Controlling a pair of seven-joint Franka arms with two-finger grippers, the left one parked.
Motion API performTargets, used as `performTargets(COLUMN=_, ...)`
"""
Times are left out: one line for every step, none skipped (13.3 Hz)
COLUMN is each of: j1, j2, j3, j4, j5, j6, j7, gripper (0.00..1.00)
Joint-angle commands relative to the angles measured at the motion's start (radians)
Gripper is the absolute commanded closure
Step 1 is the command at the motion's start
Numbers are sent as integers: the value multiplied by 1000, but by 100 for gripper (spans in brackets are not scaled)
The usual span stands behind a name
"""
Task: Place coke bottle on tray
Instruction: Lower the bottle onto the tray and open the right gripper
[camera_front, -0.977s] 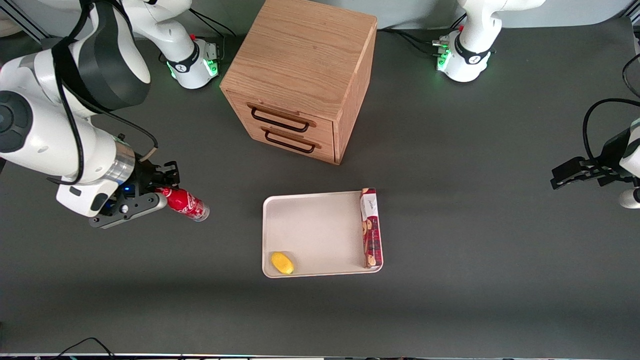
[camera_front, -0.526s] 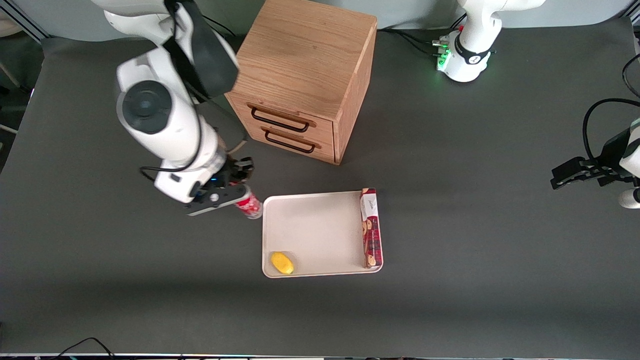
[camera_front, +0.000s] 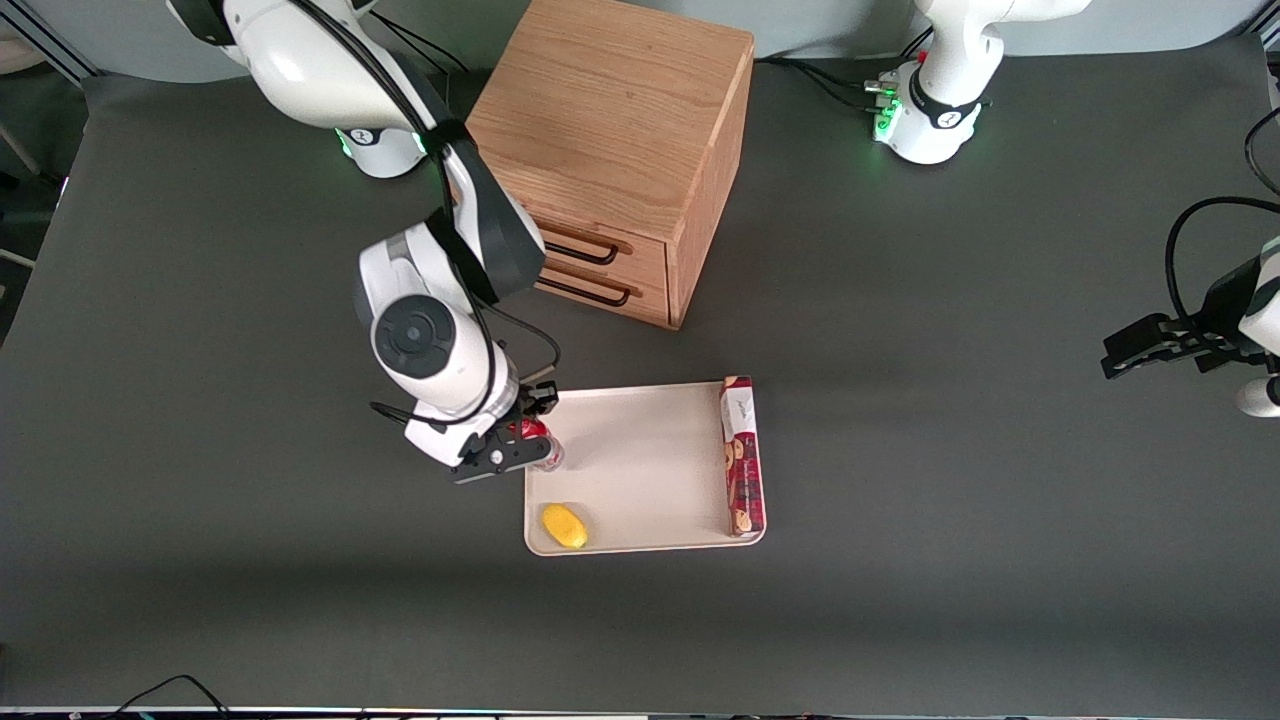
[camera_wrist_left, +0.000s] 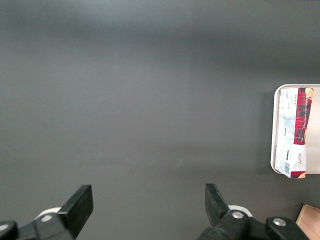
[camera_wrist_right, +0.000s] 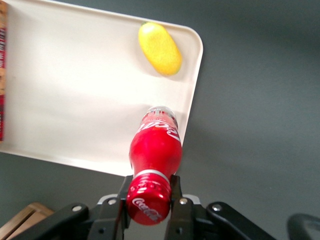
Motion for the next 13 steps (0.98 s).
performTargets(j1=14, j2=9, j3=-11, j4=-21, j5=20, j6=54, j7=17, gripper=100)
performTargets(j1=14, j2=21, j3=-11, j4=-27, j5=20, j6=71, j7=17, gripper=100)
performTargets(j1=14, j2=26, j3=-11, j4=-26, j5=20, j6=73, j7=17, gripper=100)
performTargets(j1=14, j2=28, j3=-11, j4=-26, j5=21, j6=73, j7=17, gripper=100)
performTargets(j1=14, j2=29, j3=-11, j4=-26, j5=23, j6=73, j7=17, gripper=100)
performTargets(j1=14, j2=29, j3=-11, j4=-24, j5=23, j6=73, j7=17, gripper=80)
performTargets(j1=11, j2=31, j3=-11, j4=-26, j5=20, j6=73, j7=14, gripper=1)
performTargets(j1=11, j2=31, j3=-11, j4=-26, j5=20, j6=71, j7=18, gripper=0)
performTargets(j1=11, j2=28, j3=-11, j4=-26, j5=20, j6=70, j7=18, gripper=0)
performTargets(j1=13, j2=28, j3=-11, j4=-26, j5=23, j6=70, j7=20, gripper=0)
performTargets(j1=13, j2=28, j3=-11, j4=-24, j5=23, j6=71, j7=20, gripper=0)
performTargets(j1=13, j2=26, j3=-11, j4=-23, j5=23, j6=71, j7=20, gripper=0)
performTargets(j1=11, j2=14, j3=-11, j4=-23, j5=23, j6=70, j7=9, gripper=0)
